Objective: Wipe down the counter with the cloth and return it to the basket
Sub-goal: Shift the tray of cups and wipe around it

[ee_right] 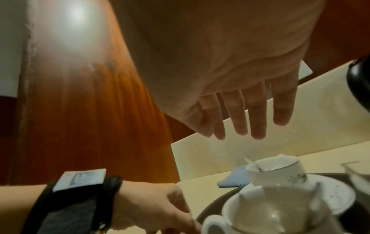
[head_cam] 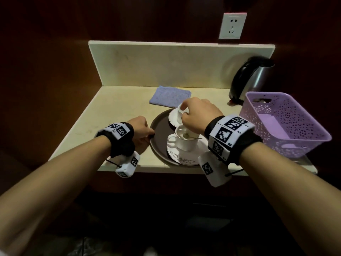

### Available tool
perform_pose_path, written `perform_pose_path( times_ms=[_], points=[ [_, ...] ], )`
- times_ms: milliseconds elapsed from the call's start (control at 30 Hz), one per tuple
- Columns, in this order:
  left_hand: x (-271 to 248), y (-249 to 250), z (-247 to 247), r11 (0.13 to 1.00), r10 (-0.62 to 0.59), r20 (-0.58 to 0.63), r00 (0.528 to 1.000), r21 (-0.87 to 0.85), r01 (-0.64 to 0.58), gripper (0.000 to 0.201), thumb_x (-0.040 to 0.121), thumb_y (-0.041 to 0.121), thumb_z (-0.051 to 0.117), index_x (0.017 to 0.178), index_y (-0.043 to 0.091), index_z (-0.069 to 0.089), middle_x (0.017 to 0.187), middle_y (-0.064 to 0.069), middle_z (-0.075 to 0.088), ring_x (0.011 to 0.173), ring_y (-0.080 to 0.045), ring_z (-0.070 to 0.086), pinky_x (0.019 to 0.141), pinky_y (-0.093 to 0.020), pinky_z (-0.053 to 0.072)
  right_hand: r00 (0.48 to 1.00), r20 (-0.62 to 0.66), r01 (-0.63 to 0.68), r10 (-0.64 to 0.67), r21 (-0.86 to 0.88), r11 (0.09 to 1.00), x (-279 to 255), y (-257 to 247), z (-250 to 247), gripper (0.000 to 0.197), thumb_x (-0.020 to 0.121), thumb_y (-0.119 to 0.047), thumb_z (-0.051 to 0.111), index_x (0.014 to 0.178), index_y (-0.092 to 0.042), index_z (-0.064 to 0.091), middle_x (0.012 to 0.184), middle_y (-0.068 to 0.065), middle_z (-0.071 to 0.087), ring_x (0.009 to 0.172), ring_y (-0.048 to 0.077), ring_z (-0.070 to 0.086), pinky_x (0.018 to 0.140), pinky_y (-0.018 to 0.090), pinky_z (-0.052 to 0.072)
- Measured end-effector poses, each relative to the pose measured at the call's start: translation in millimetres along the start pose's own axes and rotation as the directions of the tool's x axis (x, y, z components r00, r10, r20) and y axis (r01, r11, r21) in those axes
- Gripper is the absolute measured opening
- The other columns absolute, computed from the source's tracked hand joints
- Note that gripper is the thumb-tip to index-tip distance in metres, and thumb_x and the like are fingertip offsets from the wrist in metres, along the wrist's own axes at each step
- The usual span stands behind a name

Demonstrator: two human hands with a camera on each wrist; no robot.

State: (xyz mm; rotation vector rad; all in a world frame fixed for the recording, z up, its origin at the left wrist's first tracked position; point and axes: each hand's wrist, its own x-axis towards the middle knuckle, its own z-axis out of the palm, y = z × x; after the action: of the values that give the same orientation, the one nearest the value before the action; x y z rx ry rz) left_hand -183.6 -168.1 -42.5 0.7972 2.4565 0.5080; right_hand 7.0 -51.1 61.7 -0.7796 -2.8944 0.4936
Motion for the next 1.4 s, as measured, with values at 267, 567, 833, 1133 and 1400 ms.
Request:
perform_pose_path(
  times_ms=[267, 567, 833, 1133, 1400],
  points=[
    [-10, -14, -13, 0.996, -0.088, -0.030, 0.996, 0.019, 0.088, 0.038, 0.093, 0.030, 0.063, 0.071, 0.002, 0.076, 0.066, -0.007, 0.074, 0.067, -0.024, 0.072, 0.080, -0.035, 0.059, 0.995, -0.021, -0.095, 0.096, 0.061, 0.994, -1, 37, -10, 0.036, 0.081, -0.018, 0.043, 0.111, -0.018, 0.063, 0.112, 0.009, 0.066, 0.103, 0.033, 0.061, 0.089, 0.041, 0.052],
    [-18, -41, -21, 0.992, -0.125, -0.074, 0.989, 0.014, 0.126, 0.043, 0.095, 0.035, 0.060, 0.063, 0.008, 0.068, 0.058, -0.003, 0.069, 0.054, -0.019, 0.064, 0.065, -0.028, 0.053, 0.965, 0.081, -0.250, 0.251, -0.017, 0.968, 16, 69, 16, 0.031, 0.089, -0.012, 0.051, 0.119, -0.008, 0.057, 0.121, 0.017, 0.061, 0.107, 0.036, 0.059, 0.085, 0.036, 0.048],
    [-10, -45, -21, 0.993, -0.079, -0.105, 0.991, 0.082, 0.088, 0.043, 0.098, 0.038, 0.053, 0.067, 0.010, 0.063, 0.059, -0.006, 0.064, 0.064, -0.026, 0.061, 0.074, -0.034, 0.051, 0.909, 0.246, -0.338, 0.338, -0.043, 0.940, 38, 88, 49, 0.018, 0.092, -0.016, 0.057, 0.089, 0.001, 0.062, 0.085, 0.017, 0.059, 0.076, 0.031, 0.057, 0.065, 0.030, 0.041],
    [3, -46, -36, 0.996, -0.037, -0.101, 0.994, 0.082, 0.045, 0.038, 0.098, 0.036, 0.054, 0.075, 0.008, 0.066, 0.069, -0.007, 0.064, 0.067, -0.024, 0.057, 0.069, -0.030, 0.045, 0.878, 0.286, -0.393, 0.383, -0.023, 0.919, 58, 84, 56, 0.026, 0.091, -0.016, 0.058, 0.070, -0.001, 0.053, 0.070, 0.013, 0.056, 0.074, 0.030, 0.057, 0.063, 0.031, 0.041],
    [7, -67, -70, 0.995, -0.056, -0.125, 0.991, 0.074, 0.065, 0.042, 0.099, 0.038, 0.052, 0.083, 0.003, 0.068, 0.066, -0.009, 0.066, 0.057, -0.021, 0.054, 0.058, -0.027, 0.041, 0.899, 0.284, -0.369, 0.334, 0.078, 0.926, 78, 49, 53, 0.017, 0.091, -0.012, 0.056, 0.084, 0.002, 0.062, 0.087, 0.020, 0.064, 0.089, 0.036, 0.067, 0.067, 0.034, 0.047]
  ],
)
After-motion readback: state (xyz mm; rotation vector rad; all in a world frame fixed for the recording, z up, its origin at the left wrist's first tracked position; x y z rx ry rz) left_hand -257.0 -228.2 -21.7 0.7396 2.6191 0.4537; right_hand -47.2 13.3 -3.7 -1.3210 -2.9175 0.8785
